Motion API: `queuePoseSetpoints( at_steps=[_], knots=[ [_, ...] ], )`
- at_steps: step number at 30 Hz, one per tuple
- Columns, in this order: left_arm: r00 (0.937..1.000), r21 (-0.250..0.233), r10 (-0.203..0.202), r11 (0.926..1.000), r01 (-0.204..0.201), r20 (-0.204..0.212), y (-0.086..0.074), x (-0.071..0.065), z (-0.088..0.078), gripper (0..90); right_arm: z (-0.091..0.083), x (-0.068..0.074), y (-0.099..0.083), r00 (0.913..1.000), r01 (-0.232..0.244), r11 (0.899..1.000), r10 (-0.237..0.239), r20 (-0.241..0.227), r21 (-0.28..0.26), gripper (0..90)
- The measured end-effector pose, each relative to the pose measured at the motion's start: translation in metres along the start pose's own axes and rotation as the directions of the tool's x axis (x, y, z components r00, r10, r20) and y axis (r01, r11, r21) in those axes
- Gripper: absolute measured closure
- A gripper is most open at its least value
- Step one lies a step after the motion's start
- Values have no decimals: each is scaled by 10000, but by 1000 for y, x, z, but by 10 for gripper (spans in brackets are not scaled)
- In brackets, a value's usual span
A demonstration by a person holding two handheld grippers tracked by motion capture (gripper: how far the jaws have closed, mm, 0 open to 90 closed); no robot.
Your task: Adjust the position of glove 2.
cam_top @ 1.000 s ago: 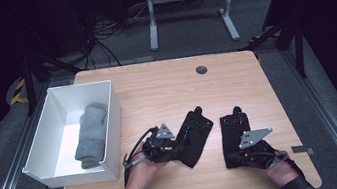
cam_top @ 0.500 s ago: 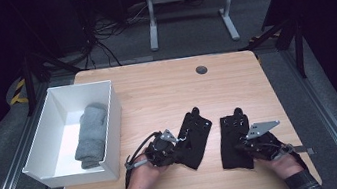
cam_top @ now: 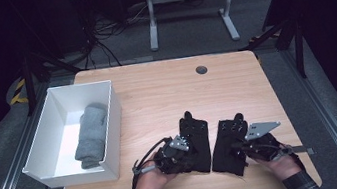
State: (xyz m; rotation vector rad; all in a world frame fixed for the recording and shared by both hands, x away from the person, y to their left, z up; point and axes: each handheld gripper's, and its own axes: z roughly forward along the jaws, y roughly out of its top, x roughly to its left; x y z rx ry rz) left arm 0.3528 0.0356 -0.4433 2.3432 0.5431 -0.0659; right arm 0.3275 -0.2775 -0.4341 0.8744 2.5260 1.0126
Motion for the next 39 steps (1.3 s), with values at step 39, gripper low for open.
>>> queuePoseSetpoints(
  at_steps=[39],
  knots=[
    [9753, -375, -1795, 9837, 1760, -1285, -2, 63, 1, 601, 44, -11, 20, 9985, 172, 9979, -140, -520, 626, 900]
  ],
)
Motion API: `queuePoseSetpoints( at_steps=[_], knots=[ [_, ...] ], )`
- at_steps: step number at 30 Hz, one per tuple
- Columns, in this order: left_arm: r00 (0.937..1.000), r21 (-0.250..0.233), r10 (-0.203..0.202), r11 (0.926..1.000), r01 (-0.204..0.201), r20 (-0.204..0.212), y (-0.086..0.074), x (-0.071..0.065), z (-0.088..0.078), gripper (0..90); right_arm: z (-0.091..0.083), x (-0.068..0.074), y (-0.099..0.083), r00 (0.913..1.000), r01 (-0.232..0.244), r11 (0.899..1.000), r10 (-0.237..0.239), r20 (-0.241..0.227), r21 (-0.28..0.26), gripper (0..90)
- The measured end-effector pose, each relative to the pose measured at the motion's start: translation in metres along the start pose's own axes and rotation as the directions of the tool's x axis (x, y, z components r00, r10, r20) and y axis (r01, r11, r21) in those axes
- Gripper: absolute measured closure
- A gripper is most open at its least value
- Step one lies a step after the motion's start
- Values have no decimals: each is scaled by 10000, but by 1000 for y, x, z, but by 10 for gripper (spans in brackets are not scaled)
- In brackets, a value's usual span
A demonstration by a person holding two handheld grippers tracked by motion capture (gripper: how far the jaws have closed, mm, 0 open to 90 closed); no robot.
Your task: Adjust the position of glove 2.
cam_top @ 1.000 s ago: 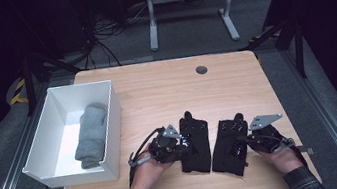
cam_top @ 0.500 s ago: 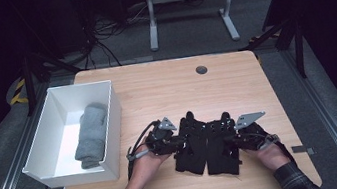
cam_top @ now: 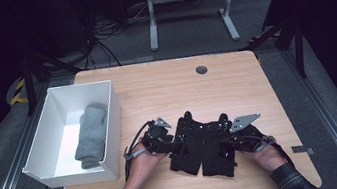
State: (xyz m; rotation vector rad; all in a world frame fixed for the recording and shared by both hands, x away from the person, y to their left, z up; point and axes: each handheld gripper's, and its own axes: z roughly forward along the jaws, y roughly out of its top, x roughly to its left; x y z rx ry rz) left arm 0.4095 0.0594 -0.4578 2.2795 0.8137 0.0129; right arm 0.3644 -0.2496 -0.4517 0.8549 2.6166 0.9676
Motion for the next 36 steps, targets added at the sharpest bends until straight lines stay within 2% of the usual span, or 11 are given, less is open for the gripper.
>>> queuePoseSetpoints(
  at_steps=[5, 8, 9, 12, 16, 17, 22, 27, 33, 36],
  knots=[
    [9995, -48, -315, 9995, 315, 29, -1, -2, 1, 728, -3, 0, 0, 10000, 51, 9998, -49, 71, -171, 900],
    [9987, -167, -515, 9985, 516, 63, -2, -3, 2, 824, -13, 0, -1, 9999, 13, 9991, -7, 152, -427, 900],
    [9980, -212, -621, 9978, 623, 92, -1, -2, 1, 865, -18, 1, -5, 9995, 86, 9993, -75, 294, -368, 900],
    [9970, -225, -738, 9970, 743, 215, -1, -1, 0, 871, -22, 2, -12, 9995, 47, 9996, -38, 327, -292, 900],
    [9926, -447, -881, 9948, 921, 832, -1, -1, -7, 874, -23, 2, -21, 9995, -20, 10000, 19, 318, 48, 900],
    [9926, -447, -881, 9948, 921, 832, -1, -1, -7, 874, -23, 3, -21, 9995, -9, 10000, 7, 313, 74, 900],
    [9898, -796, -495, 9950, 605, 1339, 5, -7, -22, 875, -18, 5, -18, 9997, 79, 9999, -83, 210, 150, 900],
    [9804, -1253, -102, 9915, 355, 1970, 11, -14, -35, 877, -13, 11, -12, 9998, 203, 9997, -204, 35, 148, 900],
    [9729, -1454, 91, 9890, 253, 2310, 16, -19, -39, 877, -9, 16, -8, 9995, 320, 9994, -320, -34, 154, 900],
    [9717, -1522, 151, 9881, 216, 2356, 18, -22, -41, 877, -6, 19, -5, 9992, 358, 9993, -356, -156, 129, 900]
  ],
)
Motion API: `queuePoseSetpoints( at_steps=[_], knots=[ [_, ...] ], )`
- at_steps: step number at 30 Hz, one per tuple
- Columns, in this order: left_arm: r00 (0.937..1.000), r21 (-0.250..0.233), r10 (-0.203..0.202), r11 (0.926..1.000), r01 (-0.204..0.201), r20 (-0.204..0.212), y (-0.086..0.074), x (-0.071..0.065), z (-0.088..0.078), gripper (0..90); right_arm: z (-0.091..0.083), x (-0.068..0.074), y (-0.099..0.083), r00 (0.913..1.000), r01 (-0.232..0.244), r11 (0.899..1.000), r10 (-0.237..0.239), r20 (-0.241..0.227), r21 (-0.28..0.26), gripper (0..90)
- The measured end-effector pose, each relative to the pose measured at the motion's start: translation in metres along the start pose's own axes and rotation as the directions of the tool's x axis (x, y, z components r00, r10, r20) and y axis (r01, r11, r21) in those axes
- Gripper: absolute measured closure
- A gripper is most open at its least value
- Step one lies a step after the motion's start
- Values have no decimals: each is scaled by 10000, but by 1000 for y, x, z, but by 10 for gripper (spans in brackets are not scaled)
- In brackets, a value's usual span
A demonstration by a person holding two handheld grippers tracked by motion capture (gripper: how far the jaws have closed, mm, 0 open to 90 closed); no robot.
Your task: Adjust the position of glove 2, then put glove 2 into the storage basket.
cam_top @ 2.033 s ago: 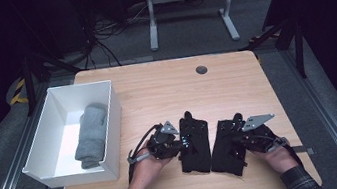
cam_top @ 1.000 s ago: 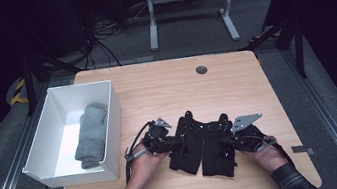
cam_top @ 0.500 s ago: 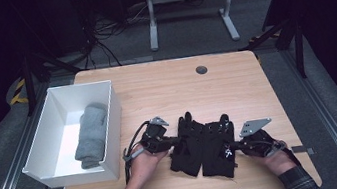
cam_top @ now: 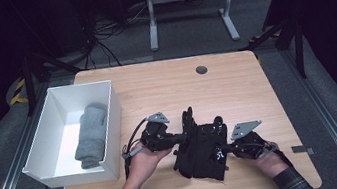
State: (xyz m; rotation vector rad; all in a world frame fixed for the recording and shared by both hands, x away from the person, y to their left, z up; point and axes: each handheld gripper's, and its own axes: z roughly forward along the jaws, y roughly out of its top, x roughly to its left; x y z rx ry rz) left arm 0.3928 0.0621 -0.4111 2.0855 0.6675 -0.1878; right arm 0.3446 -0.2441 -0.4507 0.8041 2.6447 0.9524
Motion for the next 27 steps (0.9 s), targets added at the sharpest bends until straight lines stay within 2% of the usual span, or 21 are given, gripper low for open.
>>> queuePoseSetpoints(
  at_steps=[8, 15, 22, 27],
  knots=[
    [9998, -43, 79, 10000, -79, 181, 4, -3, 4, 878, 12, 11, 13, 9996, 238, 9997, -239, -147, -52, 900],
    [9995, 155, 226, 9996, -229, 208, 4, -3, 8, 878, 25, 23, 27, 9985, 483, 9988, -486, -238, -116, 900],
    [9990, 267, 350, 9990, -357, 269, 4, -5, 13, 878, 34, 30, 37, 9979, 535, 9983, -542, -350, -225, 900],
    [9983, 658, 508, 9964, -526, 295, 1, -9, 21, 878, 40, 35, 42, 9975, 611, 9977, -621, -344, -276, 900]
  ],
)
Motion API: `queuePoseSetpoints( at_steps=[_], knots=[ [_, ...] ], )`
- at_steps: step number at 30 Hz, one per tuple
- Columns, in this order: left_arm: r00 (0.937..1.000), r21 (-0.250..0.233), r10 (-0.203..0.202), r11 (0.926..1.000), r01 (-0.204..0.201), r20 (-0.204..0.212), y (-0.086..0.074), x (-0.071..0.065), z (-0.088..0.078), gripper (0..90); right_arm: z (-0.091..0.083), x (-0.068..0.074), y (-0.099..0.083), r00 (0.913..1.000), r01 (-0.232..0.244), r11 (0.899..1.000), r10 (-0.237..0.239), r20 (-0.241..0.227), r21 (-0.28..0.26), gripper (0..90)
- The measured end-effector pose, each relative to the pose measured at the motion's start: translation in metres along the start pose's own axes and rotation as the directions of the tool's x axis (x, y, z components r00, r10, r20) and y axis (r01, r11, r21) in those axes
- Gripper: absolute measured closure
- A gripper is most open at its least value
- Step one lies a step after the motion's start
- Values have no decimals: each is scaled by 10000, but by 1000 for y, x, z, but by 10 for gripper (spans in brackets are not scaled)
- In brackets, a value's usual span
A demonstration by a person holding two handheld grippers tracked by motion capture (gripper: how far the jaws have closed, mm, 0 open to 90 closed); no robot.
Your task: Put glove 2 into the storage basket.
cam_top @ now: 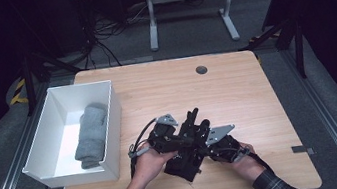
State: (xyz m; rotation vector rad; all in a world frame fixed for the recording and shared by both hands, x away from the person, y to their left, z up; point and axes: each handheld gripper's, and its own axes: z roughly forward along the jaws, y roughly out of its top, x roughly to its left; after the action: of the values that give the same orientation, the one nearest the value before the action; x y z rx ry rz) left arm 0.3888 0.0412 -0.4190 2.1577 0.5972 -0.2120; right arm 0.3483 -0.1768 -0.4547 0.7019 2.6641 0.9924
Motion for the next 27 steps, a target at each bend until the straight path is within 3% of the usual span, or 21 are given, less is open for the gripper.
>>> queuePoseSetpoints(
  at_steps=[6, 9, 12, 18, 21, 24, 27],
  knots=[
    [9999, 144, 61, 9999, -63, 96, -4, -1, 9, 860, 1, 1, 1, 10000, 27, 10000, -27, -46, -68, 900],
    [9996, 114, 38, 9999, -42, 292, -5, -2, 11, 784, -7, -3, 0, 9999, -92, 9994, 93, 40, -329, 900],
    [9995, 171, 151, 9997, -156, 284, -6, -4, 13, 776, -20, -13, -5, 9989, -310, 9980, 329, 325, -559, 900],
    [9988, 436, 252, 9987, -270, 417, -8, -10, 19, 881, -41, -35, -25, 9903, -972, 9928, 1034, 923, -693, 896],
    [9986, 571, 319, 9978, -343, 422, -10, -15, 23, 885, -44, -40, -29, 9874, -1160, 9907, 1227, 995, -709, 823],
    [9981, 963, 443, 9942, -483, 425, -15, -23, 32, 888, -44, -46, -36, 9810, -1395, 9880, 1469, 1264, -655, 584],
    [9977, 1416, 606, 9878, -643, 300, -19, -28, 38, 899, -43, -50, -41, 9763, -1340, 9893, 1417, 1634, -573, 445]
  ],
)
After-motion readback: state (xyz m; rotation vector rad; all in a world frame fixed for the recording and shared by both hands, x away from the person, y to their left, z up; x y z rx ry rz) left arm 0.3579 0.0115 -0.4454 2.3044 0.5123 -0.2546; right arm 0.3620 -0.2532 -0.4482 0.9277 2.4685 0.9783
